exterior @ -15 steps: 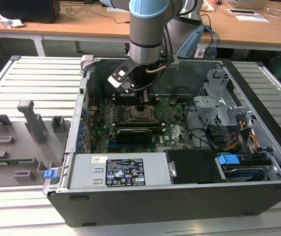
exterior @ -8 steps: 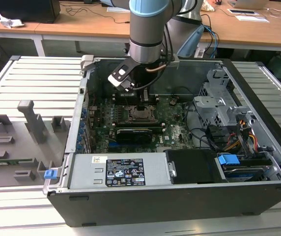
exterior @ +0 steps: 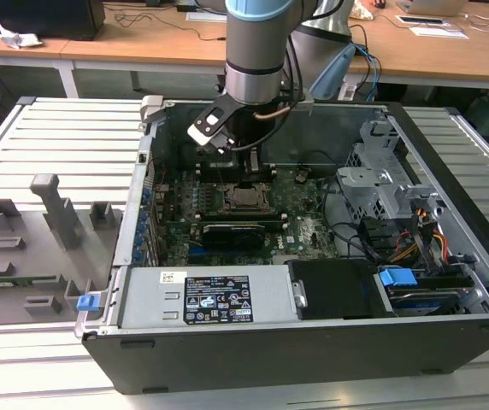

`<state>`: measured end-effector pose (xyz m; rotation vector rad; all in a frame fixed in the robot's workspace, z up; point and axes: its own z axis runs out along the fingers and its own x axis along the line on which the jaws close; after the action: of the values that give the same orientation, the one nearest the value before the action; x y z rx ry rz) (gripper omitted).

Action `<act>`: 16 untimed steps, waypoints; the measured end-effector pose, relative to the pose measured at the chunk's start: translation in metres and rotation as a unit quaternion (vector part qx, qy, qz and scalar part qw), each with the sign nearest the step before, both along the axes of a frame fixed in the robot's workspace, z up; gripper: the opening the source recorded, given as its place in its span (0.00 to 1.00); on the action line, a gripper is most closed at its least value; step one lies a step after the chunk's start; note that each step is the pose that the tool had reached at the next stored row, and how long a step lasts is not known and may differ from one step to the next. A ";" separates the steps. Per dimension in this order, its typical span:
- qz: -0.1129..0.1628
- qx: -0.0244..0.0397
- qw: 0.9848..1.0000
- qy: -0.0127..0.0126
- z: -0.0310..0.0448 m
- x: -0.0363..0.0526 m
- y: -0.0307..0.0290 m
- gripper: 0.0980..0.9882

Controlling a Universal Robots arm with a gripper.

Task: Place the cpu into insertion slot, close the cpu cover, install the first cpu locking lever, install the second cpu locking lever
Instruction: 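Install the first cpu locking lever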

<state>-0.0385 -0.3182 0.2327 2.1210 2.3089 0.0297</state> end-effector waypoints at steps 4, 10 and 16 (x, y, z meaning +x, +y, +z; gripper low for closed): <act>0.000 0.000 1.000 0.000 0.0076 0.0000 0.0000 0.01; 0.000 0.000 1.000 0.000 0.0187 0.0000 0.0000 0.01; 0.000 0.000 1.000 0.000 0.0322 0.0000 0.0000 0.01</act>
<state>-0.0385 -0.3182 0.2648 2.1209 2.3089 0.0297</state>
